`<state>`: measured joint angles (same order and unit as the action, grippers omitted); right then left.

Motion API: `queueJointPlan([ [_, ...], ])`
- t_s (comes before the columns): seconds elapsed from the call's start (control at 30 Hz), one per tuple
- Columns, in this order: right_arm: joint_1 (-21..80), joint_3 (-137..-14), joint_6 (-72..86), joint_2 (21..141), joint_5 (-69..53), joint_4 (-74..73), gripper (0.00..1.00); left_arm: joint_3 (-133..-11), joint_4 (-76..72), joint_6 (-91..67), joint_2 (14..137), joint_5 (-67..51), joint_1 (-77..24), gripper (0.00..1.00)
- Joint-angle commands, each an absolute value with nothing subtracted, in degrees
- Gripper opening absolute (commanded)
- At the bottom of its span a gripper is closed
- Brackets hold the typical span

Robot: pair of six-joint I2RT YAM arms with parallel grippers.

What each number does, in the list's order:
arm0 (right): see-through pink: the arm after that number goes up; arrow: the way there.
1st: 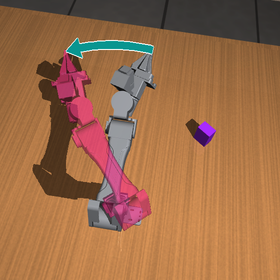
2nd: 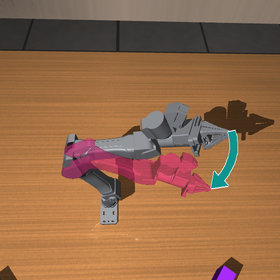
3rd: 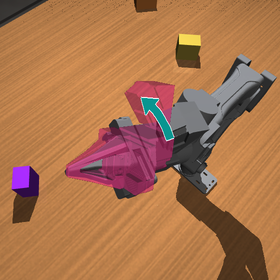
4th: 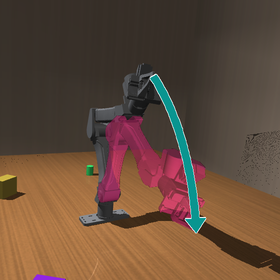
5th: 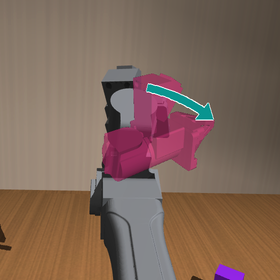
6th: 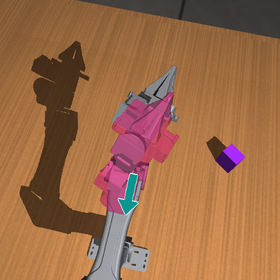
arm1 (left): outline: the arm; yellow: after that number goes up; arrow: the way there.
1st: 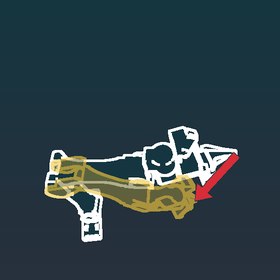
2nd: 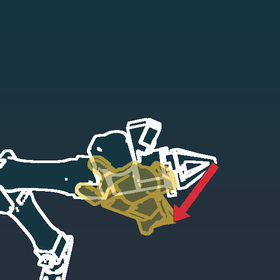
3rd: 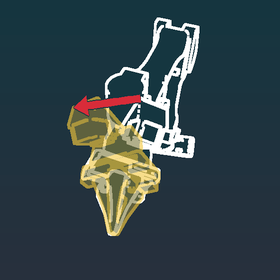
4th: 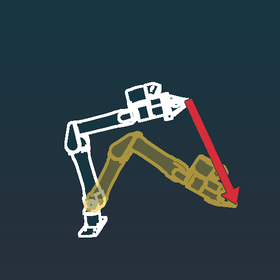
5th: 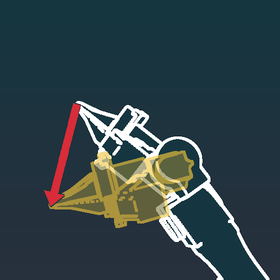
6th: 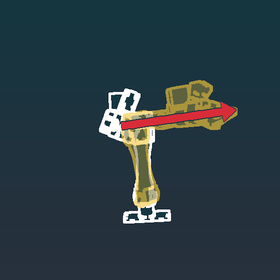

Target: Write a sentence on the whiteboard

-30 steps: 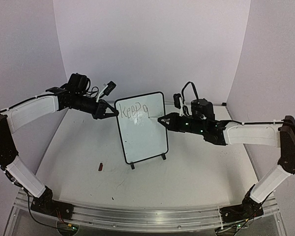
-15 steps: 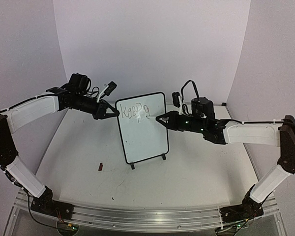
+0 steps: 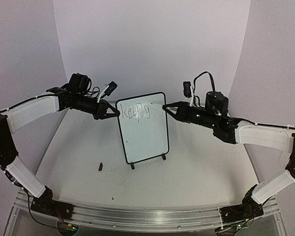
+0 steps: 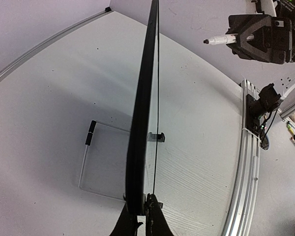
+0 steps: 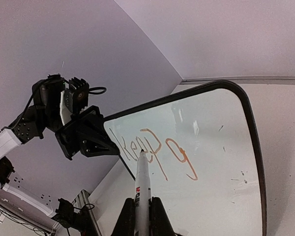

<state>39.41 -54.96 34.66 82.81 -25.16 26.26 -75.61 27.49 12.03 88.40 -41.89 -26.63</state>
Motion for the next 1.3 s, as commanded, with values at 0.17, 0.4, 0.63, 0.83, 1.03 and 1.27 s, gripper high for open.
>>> queueJointPlan([
  [0.17,37.5,-57.2,31.8,86.0,-28.4,24.8,0.00,-75.1,30.5,15.2,88.6,-38.1,-27.5,0.00],
  [0.4,37.5,-60.1,29.6,87.8,-26.7,21.7,0.00,-75.2,30.6,15.3,89.2,-38.1,-27.5,0.00],
  [0.63,37.5,-60.6,29.9,88.3,-24.3,22.4,0.00,-75.3,30.8,15.4,89.3,-37.8,-27.5,0.00],
  [0.83,37.5,-60.8,30.3,88.9,-22.4,22.4,0.00,-75.3,30.8,15.4,89.3,-37.9,-27.5,0.00],
  [1.03,37.5,-61.8,30.2,89.9,-21.7,22.4,0.00,-75.3,30.9,15.5,89.1,-37.9,-27.5,0.00],
  [1.27,37.5,-63.1,29.4,90.7,-22.8,22.4,0.00,-75.4,30.8,15.5,89.0,-38.0,-27.6,0.00],
])
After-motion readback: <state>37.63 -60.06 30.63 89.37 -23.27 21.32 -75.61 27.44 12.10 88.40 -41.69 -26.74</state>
